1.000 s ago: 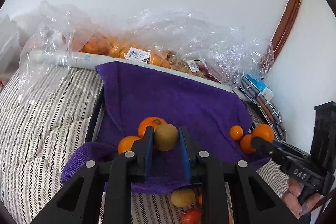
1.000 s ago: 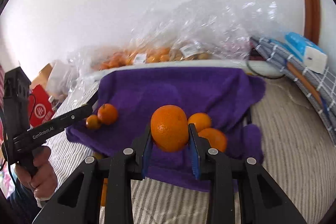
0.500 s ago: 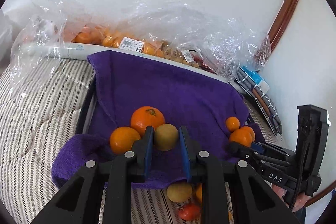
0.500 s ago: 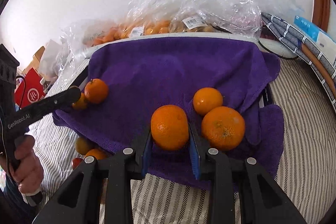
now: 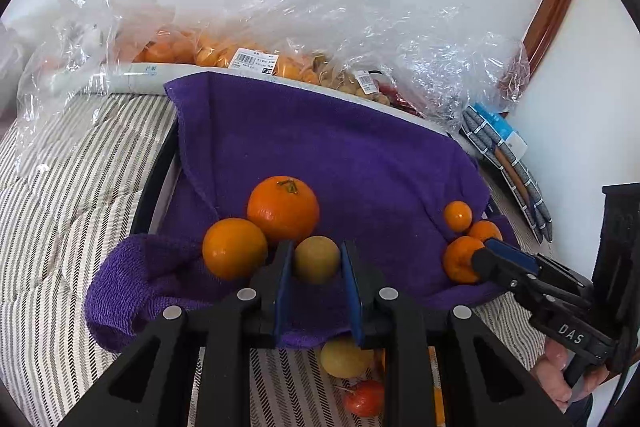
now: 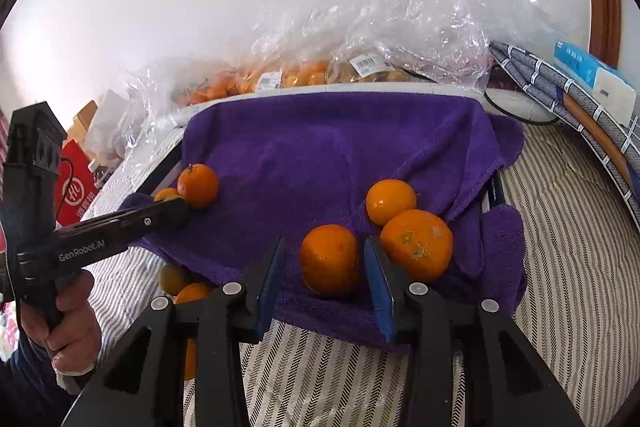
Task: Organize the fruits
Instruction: 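Carry both held fruits onto the purple towel and open both grippers, then grasp another orange with the right gripper while the left gripper grasps a small red fruit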
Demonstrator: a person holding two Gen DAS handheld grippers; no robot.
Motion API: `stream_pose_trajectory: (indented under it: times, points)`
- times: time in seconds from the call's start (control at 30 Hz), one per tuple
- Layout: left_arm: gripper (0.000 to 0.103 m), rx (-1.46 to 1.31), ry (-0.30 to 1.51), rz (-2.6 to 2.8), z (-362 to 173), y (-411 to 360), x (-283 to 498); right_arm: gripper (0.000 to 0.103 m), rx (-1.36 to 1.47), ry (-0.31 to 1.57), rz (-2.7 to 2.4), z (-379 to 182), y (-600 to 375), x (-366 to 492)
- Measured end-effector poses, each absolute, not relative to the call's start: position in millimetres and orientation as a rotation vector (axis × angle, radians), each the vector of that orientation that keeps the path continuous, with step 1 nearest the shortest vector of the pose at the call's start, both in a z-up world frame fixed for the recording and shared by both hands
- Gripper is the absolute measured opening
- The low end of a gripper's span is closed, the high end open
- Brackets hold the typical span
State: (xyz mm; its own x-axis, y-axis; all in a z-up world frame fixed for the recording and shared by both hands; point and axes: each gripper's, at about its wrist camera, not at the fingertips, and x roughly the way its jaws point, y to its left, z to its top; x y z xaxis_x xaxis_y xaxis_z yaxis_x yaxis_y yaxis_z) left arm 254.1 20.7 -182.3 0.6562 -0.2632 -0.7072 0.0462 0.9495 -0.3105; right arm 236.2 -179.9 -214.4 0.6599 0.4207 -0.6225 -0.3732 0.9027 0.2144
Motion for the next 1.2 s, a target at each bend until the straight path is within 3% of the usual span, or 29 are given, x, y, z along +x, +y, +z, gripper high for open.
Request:
stream_pose_trajectory:
  times: [0.37,0.53,0.87,1.0,1.2]
  points:
    - [0.023,-0.279,0.845,-0.160,-180.1,18.6,252.1,0.041,0.093,0.655,0.402,-209.4,-187.0,231.0]
    - [0.028,-0.304,0.831,-0.172,-175.5,22.5,248.1,0.041,0.066,0.612,0.369,-205.0,-188.7,220.4]
    - [0.036,-0.287,0.725,-0.180,-151.4,26.1,230.9,0.041,0.079,0.676,0.391,-197.7,-174.2,176.7]
    - [0.037,-0.263,0.698,-0.154,-147.4,32.8,219.5,0.032,0.088,0.747,0.422,-214.1,-156.0,159.0]
    - [0.037,-0.228,0.695,-0.084,-156.3,60.7,188.5,0.031,0.045,0.769,0.499,-225.1,-125.2,135.1]
